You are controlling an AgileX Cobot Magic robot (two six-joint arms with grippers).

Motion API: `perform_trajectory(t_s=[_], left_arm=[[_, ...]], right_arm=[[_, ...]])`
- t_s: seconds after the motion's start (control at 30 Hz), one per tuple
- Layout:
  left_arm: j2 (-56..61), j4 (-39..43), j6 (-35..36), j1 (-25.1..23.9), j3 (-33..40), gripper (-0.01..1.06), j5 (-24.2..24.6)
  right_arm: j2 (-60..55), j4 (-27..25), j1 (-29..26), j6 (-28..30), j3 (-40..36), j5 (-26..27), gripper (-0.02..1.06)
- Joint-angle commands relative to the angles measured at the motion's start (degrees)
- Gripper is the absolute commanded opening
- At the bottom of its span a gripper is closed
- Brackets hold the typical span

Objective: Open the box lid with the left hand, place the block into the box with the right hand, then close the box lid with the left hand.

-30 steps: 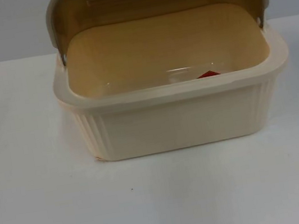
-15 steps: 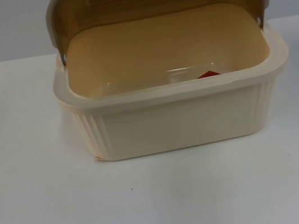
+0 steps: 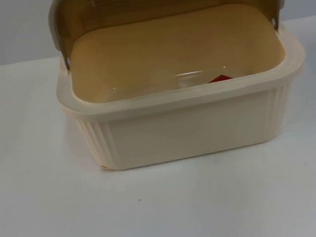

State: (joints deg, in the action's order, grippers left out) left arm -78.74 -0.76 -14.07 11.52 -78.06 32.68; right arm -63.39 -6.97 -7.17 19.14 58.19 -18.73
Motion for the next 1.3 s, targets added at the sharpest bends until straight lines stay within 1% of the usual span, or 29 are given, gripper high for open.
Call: perform_trajectory(t_s=[0.0,0.03,0.1,0.17,0.2,0.33,0.37,0.43,0.5,0.57,0.6,0.63,0.7,0.73,0.8,0.9,1.0,1.13,1.17,1.2,1.27], left_arm=[[-4.73,0.09,-4.75,2.42,-7.17,1.04,-0.47],[-4.73,0.09,-4.75,2.42,-7.17,1.04,-0.47],[-7.95,0.18,-8.37,4.01,-11.43,1.04,-0.47],[-10.54,0.18,-13.53,5.47,-14.52,1.04,-0.47],[-10.54,0.18,-13.53,5.47,-14.52,1.04,-0.47],[-15.45,0.3,-23.07,8.65,-19.15,1.04,-1.47],[-16.99,0.76,-26.38,9.58,-19.8,1.04,-3.07],[-17.41,0.76,-27.71,9.94,-19.96,1.04,-3.81],[-19.08,1.9,-34.09,11.37,-19.96,1.04,-8.17],[-19.77,2.04,-36.72,11.95,-19.96,1.04,-10.5],[-19.77,2.04,-36.72,11.95,-19.96,1.04,-10.5],[-20.31,1.81,-38.64,12.24,-19.96,1.04,-12.48],[-21.64,1.66,-41.64,13.16,-19.96,1.04,-15.01],[-22.58,1.66,-44.23,13.88,-19.96,1.04,-15.8],[-22.83,1.66,-44.69,14.01,-19.96,1.04,-15.8],[-25.27,0.28,-47.48,15.21,-19.96,1.04,-15.27],[-26.23,-2.06,-49.04,15.25,-19.96,1.04,-14.21],[-27.71,-8.17,-54.7,15.25,-20.2,1.04,-11.04],[-27.71,-8.17,-54.7,15.25,-20.2,1.04,-11.04],[-28.05,-9.86,-55.92,15.25,-20.76,1.04,-9.71],[-28.9,-15.34,-59.87,14.8,-22.84,1.04,-5.35]], right_arm=[[0.35,0.17,-0.34,-0.2,0.01,0.05,0.93],[0.35,0.17,-0.34,-0.2,0.01,0.05,0.93],[0.35,0.17,-0.34,-0.2,0.01,0.05,0.93],[0.35,0.17,-0.34,-0.2,0.01,0.05,0.93],[0.35,0.17,-0.34,-0.2,0.01,0.05,0.93],[0.35,0.17,-0.34,-0.2,0.01,0.05,0.93],[0.35,0.28,-0.34,-0.32,0.01,0.05,0.93],[0.35,0.28,-0.34,-0.32,0.01,0.05,0.93],[0.35,0.28,-0.34,-0.32,0.01,0.05,0.93],[0.35,0.28,-0.34,-0.32,0.01,0.05,0.93],[0.35,0.28,-0.34,-0.32,0.01,0.05,0.93],[0.35,0.4,-0.34,-0.32,0.01,0.05,0.93],[0.35,0.4,-0.34,-0.32,0.01,0.05,0.93],[0.35,0.4,-0.34,-0.32,0.01,0.05,0.93],[0.35,0.4,-0.34,-0.32,0.01,0.05,0.93],[0.35,0.4,-0.34,-0.32,0.01,0.05,0.93],[0.35,0.4,-0.34,-0.32,0.01,0.15,0.93],[0.35,0.4,-0.34,-0.32,0.01,0.56,0.93],[0.35,0.4,-0.34,-0.32,0.01,0.56,0.93],[0.35,0.4,-0.34,-0.32,0.01,0.56,0.93],[0.35,0.26,-0.34,-0.32,0.01,0.54,0.93]])
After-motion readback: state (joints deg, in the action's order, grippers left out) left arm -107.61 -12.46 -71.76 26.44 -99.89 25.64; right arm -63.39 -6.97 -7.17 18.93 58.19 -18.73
